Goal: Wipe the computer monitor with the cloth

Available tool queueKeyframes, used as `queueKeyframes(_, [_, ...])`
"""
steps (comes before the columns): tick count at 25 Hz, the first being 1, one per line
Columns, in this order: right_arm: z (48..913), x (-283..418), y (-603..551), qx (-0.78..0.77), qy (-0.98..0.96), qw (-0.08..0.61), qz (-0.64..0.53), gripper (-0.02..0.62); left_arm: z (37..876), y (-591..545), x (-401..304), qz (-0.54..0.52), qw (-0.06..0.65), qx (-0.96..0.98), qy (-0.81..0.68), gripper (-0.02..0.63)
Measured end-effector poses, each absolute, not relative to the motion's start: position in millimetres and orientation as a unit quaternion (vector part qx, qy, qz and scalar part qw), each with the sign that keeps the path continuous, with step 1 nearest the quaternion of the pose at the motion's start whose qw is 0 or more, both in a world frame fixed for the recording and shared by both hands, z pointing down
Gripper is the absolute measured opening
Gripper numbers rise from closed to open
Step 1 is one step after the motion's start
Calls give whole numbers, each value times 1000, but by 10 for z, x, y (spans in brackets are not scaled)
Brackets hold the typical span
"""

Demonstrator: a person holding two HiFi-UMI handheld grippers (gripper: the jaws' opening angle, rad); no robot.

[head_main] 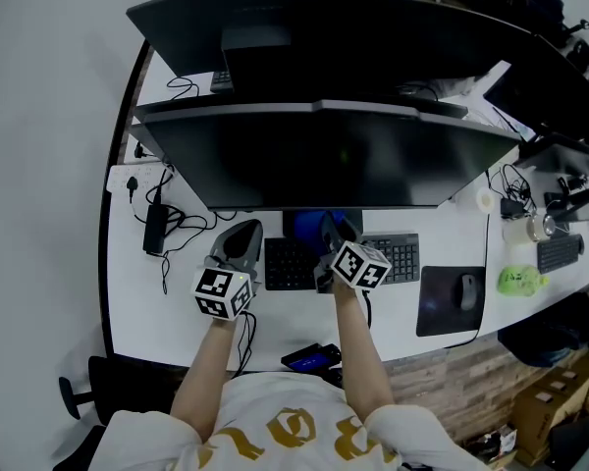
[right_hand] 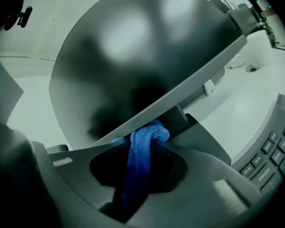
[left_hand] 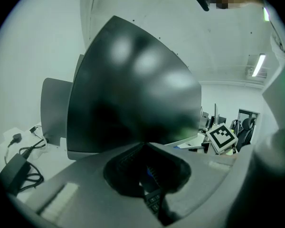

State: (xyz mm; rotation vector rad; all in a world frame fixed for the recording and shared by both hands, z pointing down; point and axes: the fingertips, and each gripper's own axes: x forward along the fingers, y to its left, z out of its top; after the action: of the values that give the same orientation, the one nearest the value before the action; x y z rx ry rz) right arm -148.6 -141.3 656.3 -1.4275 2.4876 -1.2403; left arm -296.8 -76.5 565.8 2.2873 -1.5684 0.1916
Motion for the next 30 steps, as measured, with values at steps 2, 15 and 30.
queueKeyframes(2, [6552,-1518,-1381,-457,795,8,-398,104,5643,-754,-2996,65,180,811,-552,2])
queueKeyframes(15, [6379,-1499,-1071,-456,805,10,-380,107,5517,-730,-2912,36,175,832,-525,2])
queueKeyframes(30, [5711,-1158,-607,-441,846,7,-301,104,5131,-445,-2746,35,146,803,-576,2])
